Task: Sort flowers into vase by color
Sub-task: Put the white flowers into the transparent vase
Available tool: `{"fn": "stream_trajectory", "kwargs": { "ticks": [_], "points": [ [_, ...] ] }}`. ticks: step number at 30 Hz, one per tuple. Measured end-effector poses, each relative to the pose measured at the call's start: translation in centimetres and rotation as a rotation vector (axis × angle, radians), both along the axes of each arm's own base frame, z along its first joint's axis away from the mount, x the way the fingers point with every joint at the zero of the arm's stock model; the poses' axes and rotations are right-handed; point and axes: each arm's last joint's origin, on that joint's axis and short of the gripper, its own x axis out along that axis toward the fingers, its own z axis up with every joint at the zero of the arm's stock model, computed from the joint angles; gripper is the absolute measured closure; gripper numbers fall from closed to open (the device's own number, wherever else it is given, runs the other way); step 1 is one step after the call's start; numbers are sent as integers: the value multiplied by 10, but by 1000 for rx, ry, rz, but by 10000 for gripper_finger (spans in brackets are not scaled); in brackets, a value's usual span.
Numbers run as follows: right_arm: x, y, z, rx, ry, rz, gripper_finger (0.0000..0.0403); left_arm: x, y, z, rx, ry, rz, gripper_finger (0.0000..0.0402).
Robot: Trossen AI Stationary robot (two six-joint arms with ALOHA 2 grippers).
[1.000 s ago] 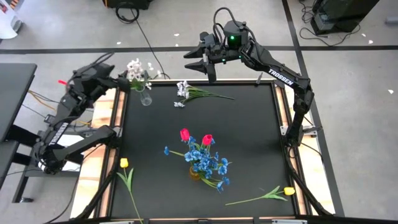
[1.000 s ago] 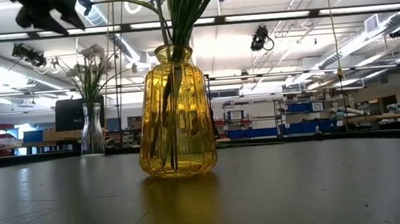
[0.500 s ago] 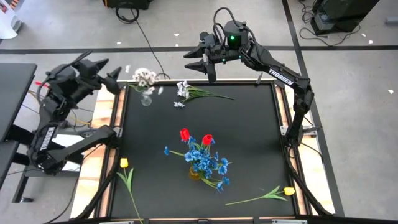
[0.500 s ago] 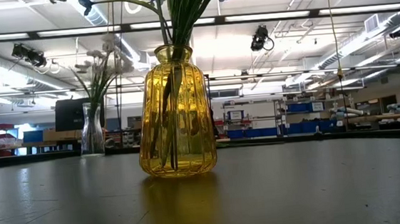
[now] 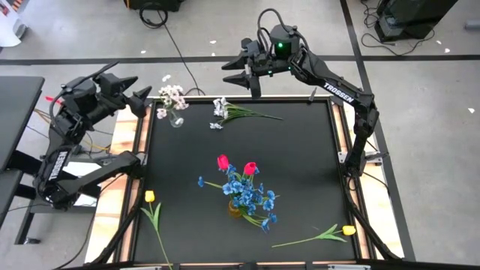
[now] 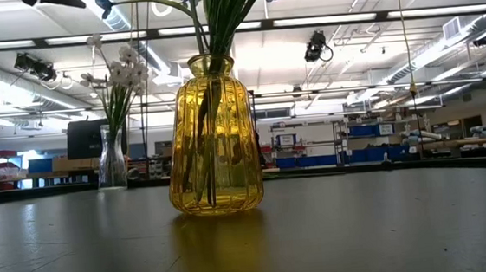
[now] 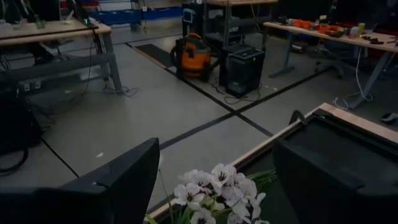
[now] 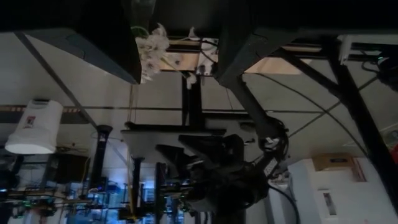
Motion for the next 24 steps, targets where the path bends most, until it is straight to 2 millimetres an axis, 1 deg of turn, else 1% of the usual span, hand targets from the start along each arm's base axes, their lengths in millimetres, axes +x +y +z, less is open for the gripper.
{"fn": "stream_trajectory", "kwargs": {
  "ticks": [4,10,14,17,19,21,23,24],
  "points": [
    [-2,-6,0,-5,0,-53,182,5,7,-2,-31,4,7,83],
    [-2,-7,0,-14,6,-137,182,14,20,-6,-114,-21,26,83],
    [-2,-8,0,-15,6,-149,182,18,25,-7,-150,-34,29,83],
    [-2,-8,0,-13,6,-147,182,19,25,-7,-164,-52,29,83],
    [-1,-7,2,23,-12,-155,182,18,24,-7,-169,-66,24,83],
    [-1,-8,4,63,-23,-216,182,16,20,-6,-179,-86,15,83],
    [-3,-10,-3,72,55,-315,182,13,16,-6,-183,-106,14,83],
    [-6,-12,-11,45,137,-363,182,12,14,-6,-184,-114,15,83]
  ]
}}
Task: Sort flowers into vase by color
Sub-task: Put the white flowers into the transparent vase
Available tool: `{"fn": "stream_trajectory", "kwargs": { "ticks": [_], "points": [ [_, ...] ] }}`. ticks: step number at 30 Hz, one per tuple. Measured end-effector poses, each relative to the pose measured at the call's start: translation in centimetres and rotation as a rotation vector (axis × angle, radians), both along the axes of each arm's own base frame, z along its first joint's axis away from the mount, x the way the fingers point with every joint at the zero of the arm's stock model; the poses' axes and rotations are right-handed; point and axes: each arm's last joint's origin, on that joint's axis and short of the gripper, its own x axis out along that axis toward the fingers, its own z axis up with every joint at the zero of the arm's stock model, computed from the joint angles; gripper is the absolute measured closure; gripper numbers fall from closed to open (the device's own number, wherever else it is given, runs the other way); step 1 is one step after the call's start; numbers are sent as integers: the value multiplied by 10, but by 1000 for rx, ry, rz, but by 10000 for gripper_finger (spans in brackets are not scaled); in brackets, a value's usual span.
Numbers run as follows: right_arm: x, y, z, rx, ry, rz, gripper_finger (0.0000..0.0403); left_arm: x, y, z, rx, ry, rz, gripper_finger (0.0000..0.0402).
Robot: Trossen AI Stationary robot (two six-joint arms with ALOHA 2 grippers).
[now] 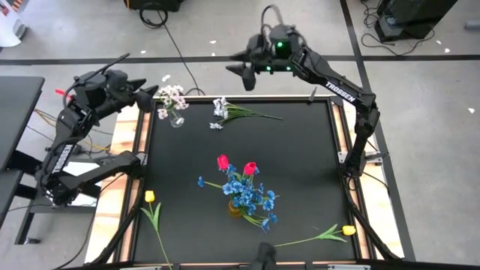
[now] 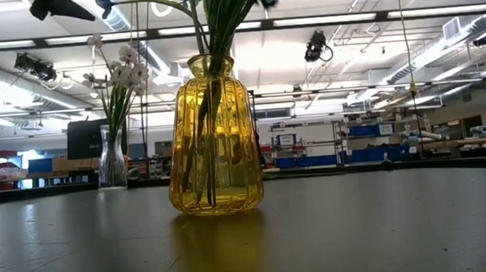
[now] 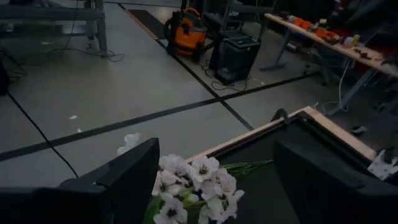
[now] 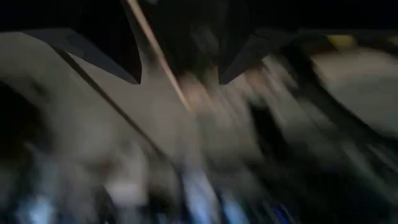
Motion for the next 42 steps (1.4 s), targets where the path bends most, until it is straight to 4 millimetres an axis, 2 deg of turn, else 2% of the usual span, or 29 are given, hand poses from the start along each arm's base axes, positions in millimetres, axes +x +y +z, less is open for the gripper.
{"fn": "stream_trajectory", "kwargs": {
  "ticks": [3,5,9,13,17,20,23,28,31,36,42],
  "points": [
    [-11,-10,-31,-22,288,-78,182,-4,-7,-1,-22,-18,-11,83],
    [-16,-19,-54,28,391,-51,182,-6,-10,-3,-48,-21,-21,84],
    [-30,-37,-104,215,499,12,182,-8,-12,-6,-87,-11,-18,91],
    [-41,-46,-161,341,599,27,182,-8,-12,-8,-110,-12,-13,106],
    [-51,-47,-209,376,659,5,182,-8,-12,-8,-122,-26,-7,118],
    [-60,-51,-235,284,760,-116,182,-8,-12,-8,-126,-31,-5,125],
    [-71,-55,-251,123,897,-212,183,-7,-12,-8,-135,-39,-1,130],
    [-71,-58,-260,19,951,-130,183,-7,-11,-8,-145,-53,4,138],
    [-64,-64,-271,40,982,-72,183,-7,-11,-8,-152,-62,8,142],
    [-49,-76,-296,178,1050,21,183,-7,-11,-8,-168,-80,15,148],
    [-33,-90,-300,189,1044,31,185,-7,-12,-8,-184,-98,23,152]
  ]
}}
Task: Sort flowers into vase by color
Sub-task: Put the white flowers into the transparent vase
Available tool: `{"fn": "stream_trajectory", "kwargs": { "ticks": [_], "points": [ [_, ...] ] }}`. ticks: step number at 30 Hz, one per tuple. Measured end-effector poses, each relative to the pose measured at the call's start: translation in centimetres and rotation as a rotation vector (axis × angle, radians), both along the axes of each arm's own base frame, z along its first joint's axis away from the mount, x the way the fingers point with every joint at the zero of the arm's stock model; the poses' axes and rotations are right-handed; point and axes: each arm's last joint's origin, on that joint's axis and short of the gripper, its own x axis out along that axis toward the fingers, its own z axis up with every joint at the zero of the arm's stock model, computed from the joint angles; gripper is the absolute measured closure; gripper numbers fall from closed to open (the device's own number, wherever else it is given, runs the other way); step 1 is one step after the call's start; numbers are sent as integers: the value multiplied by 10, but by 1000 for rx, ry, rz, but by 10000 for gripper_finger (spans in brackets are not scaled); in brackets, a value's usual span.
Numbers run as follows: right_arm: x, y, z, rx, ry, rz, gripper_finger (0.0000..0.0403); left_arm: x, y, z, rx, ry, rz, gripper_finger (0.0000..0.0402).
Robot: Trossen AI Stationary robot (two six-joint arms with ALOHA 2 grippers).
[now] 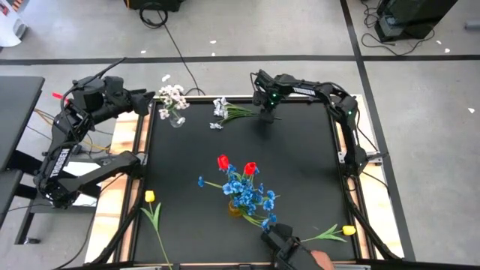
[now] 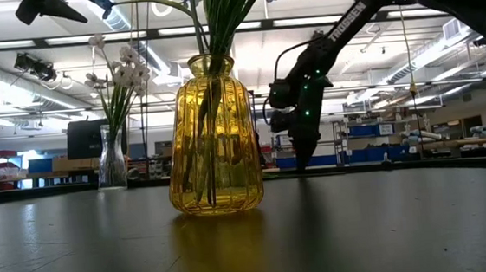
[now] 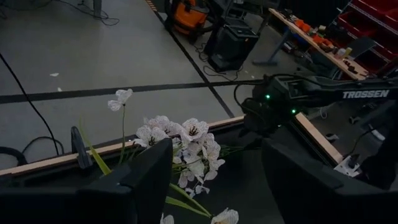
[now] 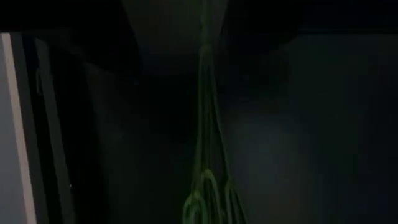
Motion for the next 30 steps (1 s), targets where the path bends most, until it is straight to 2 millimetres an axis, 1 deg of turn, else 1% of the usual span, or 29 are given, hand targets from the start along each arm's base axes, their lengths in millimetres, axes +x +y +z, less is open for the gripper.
{"fn": "stream_trajectory", "kwargs": {
  "ticks": [4,7,11,14,17,30],
  "points": [
    [1,-1,-2,1,22,-1,202,0,0,0,-7,-10,4,152],
    [-1,0,-6,20,53,0,228,0,0,0,-7,-9,4,152],
    [2,5,-7,19,69,22,265,0,0,0,2,1,0,153],
    [3,8,-8,2,92,39,282,0,0,0,4,3,1,153],
    [3,8,-8,2,93,48,288,0,0,0,8,8,-1,153],
    [3,9,-9,6,93,68,288,0,0,0,8,8,-2,153]
  ]
}}
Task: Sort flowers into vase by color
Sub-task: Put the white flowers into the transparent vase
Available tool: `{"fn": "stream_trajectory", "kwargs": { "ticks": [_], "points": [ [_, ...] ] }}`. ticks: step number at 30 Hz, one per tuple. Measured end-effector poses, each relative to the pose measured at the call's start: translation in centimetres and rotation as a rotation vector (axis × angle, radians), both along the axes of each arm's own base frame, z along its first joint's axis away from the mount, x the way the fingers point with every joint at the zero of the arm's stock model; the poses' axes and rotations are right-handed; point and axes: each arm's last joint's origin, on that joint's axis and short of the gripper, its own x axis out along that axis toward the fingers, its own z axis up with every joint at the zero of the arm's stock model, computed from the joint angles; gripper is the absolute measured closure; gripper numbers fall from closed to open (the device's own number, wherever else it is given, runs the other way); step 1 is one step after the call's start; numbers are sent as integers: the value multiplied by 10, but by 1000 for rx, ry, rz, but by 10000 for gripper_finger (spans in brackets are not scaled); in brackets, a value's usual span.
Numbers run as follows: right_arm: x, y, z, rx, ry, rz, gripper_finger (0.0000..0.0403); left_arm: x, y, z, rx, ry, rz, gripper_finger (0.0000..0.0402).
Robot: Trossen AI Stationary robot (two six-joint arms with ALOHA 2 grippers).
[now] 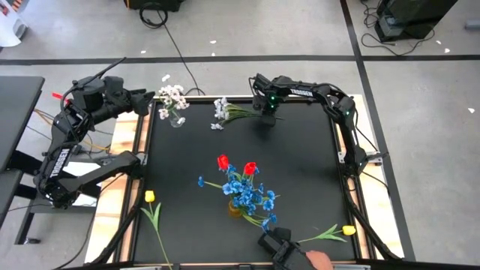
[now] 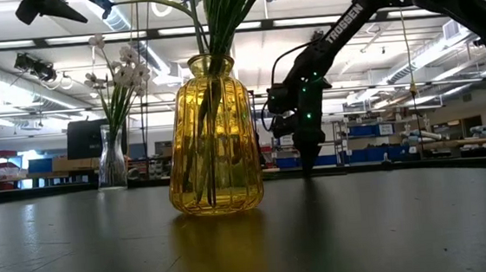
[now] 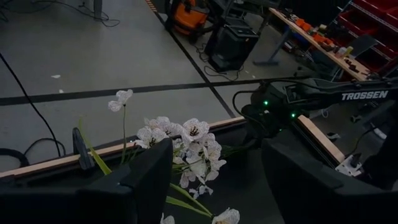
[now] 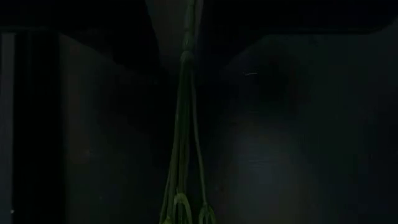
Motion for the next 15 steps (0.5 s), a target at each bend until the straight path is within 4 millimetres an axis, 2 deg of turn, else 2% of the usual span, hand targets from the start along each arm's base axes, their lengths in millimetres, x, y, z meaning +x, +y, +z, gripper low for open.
{"fn": "stream_trajectory", "kwargs": {
  "ticks": [4,8,12,15],
  "points": [
    [-3,2,-4,-6,15,-3,306,0,0,0,0,0,-1,153],
    [-7,2,-6,25,19,-52,378,0,0,0,1,1,-2,153],
    [-17,-3,5,129,-62,-161,389,0,0,0,12,13,-8,153],
    [-24,-7,26,143,-148,-210,397,0,0,0,15,16,-9,153]
  ]
}}
